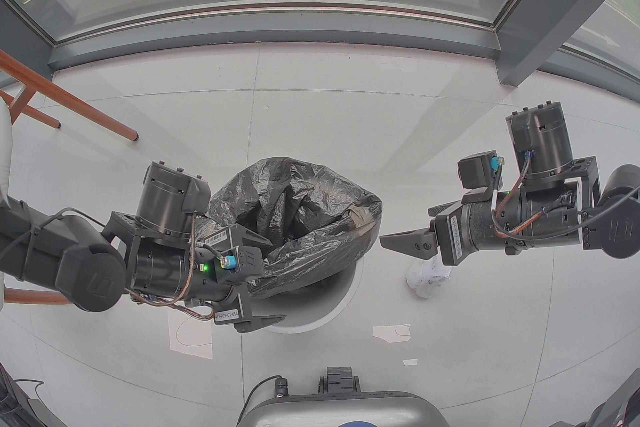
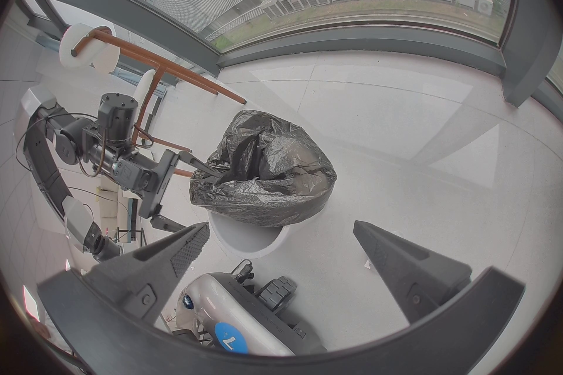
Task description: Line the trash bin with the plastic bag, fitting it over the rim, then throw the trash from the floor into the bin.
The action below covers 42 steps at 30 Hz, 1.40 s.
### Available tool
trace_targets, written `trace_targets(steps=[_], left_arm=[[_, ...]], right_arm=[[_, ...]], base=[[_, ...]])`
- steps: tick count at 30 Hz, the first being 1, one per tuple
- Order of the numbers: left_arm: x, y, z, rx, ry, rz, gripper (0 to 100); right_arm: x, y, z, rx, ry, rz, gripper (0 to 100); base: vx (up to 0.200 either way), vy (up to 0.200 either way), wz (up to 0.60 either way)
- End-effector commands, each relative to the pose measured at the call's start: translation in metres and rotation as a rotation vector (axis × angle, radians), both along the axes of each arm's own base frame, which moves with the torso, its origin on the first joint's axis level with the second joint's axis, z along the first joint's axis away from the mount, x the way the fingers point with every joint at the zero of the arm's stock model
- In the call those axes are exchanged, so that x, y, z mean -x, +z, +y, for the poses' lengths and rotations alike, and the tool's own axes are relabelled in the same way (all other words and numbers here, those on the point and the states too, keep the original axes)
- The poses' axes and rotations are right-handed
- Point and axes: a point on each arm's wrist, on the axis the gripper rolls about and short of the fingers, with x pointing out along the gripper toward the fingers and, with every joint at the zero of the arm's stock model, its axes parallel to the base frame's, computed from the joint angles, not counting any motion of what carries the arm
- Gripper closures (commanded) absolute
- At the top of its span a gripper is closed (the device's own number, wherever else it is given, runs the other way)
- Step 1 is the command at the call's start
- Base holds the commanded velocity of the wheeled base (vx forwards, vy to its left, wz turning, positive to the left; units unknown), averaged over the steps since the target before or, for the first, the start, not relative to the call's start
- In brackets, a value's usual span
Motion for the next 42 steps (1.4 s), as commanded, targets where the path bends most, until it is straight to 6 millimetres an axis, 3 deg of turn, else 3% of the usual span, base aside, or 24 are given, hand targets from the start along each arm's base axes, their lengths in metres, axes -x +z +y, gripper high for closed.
trace_targets(steps=[1,12,13,20,24,33,36,42], left_arm=[[-0.007,-0.021,-0.005,-0.019,-0.002,0.032,0],[-0.004,-0.028,-0.002,-0.048,0.016,0.047,0],[-0.003,-0.028,-0.001,-0.050,0.016,0.050,100],[-0.001,-0.026,-0.001,-0.043,0.017,0.051,100],[0.004,-0.015,0.001,-0.024,0.016,0.027,100],[0.046,0.015,-0.011,0.050,-0.008,0.094,100],[0.055,0.015,-0.012,0.049,-0.013,0.124,100],[0.067,-0.003,-0.008,-0.002,-0.029,0.180,100]], right_arm=[[0.000,0.002,-0.002,-0.005,-0.006,-0.006,0],[0.002,0.003,-0.002,-0.007,-0.002,-0.007,0],[0.002,0.003,-0.002,-0.007,-0.002,-0.006,0],[0.004,-0.001,-0.004,0.001,-0.002,0.004,0],[0.007,-0.002,-0.006,0.006,-0.006,0.008,0],[0.008,-0.005,-0.010,0.013,-0.014,0.018,0],[0.009,-0.005,-0.010,0.013,-0.014,0.018,0],[0.010,-0.005,-0.009,0.022,-0.023,0.011,0]], base=[[0.000,0.000,0.00],[0.000,0.000,0.00],[0.000,0.000,0.00],[0.000,0.000,0.00],[0.000,0.000,0.00],[0.000,0.000,0.00],[0.000,0.000,0.00],[0.000,0.000,0.00]])
